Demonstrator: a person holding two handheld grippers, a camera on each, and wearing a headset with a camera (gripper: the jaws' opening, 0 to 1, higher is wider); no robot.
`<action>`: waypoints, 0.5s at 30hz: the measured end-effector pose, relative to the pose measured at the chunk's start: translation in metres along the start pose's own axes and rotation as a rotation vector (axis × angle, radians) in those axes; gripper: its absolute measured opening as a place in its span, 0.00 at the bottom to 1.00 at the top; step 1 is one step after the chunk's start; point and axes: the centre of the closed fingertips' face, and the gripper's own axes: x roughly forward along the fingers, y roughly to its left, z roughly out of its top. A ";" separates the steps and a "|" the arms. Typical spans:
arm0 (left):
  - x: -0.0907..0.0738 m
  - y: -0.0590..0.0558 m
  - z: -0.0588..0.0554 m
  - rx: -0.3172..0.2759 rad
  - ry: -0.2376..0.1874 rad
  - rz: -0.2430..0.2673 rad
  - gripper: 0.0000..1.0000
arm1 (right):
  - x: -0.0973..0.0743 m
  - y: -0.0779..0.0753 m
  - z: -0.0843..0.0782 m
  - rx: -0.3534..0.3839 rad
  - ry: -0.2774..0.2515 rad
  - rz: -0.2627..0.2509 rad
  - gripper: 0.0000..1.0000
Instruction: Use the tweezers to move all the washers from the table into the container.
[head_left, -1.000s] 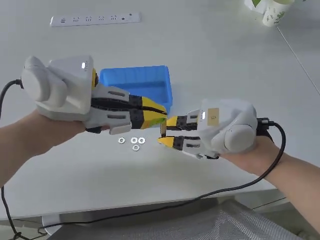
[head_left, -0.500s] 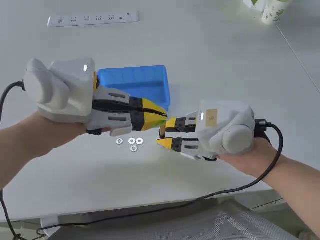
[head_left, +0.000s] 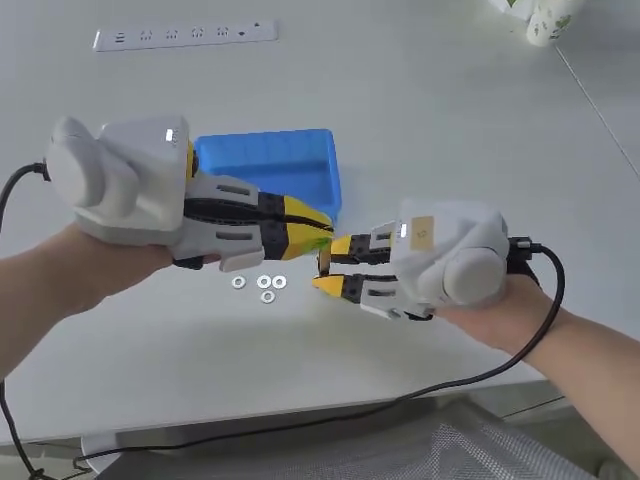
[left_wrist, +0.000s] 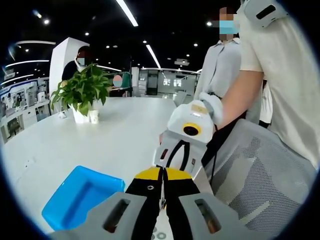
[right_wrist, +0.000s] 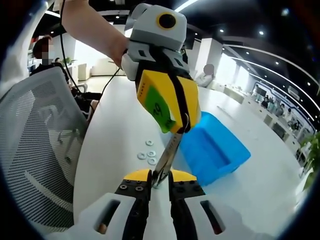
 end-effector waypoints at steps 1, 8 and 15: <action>0.000 0.000 0.000 0.000 0.000 0.001 0.04 | 0.000 0.000 0.000 0.001 0.000 0.001 0.15; 0.002 0.001 0.001 0.003 -0.001 0.004 0.04 | 0.000 0.000 0.002 0.007 -0.012 -0.002 0.15; 0.000 0.000 0.000 -0.004 -0.002 0.004 0.04 | 0.001 0.000 0.000 0.006 -0.006 0.003 0.15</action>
